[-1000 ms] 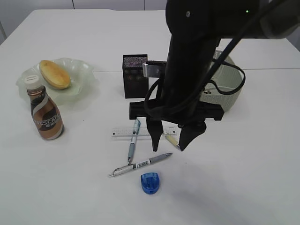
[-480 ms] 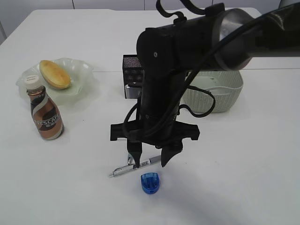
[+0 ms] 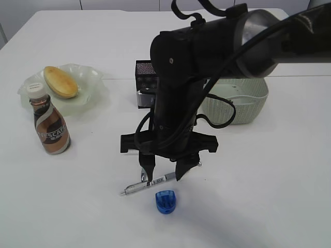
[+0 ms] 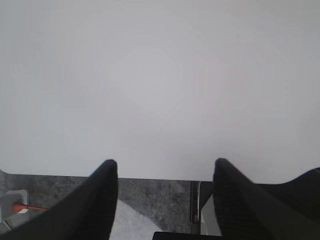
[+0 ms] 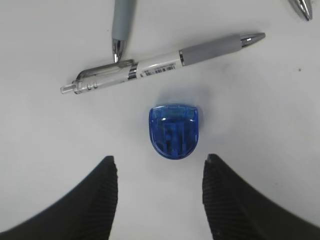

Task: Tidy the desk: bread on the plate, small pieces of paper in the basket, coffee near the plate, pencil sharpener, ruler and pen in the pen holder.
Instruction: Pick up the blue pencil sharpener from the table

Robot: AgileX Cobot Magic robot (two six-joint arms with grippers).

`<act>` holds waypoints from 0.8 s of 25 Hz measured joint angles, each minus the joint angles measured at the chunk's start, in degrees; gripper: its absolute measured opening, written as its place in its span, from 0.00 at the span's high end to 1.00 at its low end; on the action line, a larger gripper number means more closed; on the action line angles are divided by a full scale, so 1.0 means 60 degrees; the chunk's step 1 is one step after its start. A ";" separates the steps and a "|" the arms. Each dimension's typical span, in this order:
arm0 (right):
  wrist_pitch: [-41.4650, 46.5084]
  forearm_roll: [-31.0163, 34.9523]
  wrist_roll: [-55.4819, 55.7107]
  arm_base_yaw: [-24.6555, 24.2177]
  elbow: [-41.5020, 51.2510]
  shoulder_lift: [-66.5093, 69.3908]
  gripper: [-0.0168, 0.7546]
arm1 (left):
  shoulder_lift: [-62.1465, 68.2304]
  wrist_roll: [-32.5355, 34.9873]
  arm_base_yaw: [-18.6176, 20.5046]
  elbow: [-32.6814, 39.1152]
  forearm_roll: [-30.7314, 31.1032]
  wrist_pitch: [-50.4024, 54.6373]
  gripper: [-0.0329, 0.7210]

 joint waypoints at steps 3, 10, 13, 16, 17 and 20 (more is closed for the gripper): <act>-0.0020 -0.0034 0.0016 0.0000 0.0000 0.0000 0.46 | 0.0000 0.0000 0.0000 0.0000 -0.0210 0.0000 0.37; 0.0242 -0.0367 0.0016 0.0000 0.0000 0.0155 0.37 | 0.0000 0.0000 0.0000 0.0000 -0.0464 0.0000 0.37; 0.0568 -0.0320 0.0049 0.0000 0.0000 0.0485 0.32 | 0.0000 0.0000 0.0000 0.0000 -0.0480 0.0000 0.37; 0.0477 -0.0057 0.0057 0.0000 0.0000 0.0617 0.30 | 0.0000 0.0000 0.0000 0.0000 -0.0480 0.0000 0.37; 0.0356 0.0013 0.0073 0.0000 0.0000 0.0634 0.30 | 0.0000 0.0000 0.0000 0.0000 -0.0480 0.0000 0.37; -0.0068 0.0148 0.0073 0.0000 0.0000 0.0634 0.30 | 0.0000 0.0000 0.0000 0.0000 -0.0480 0.0000 0.37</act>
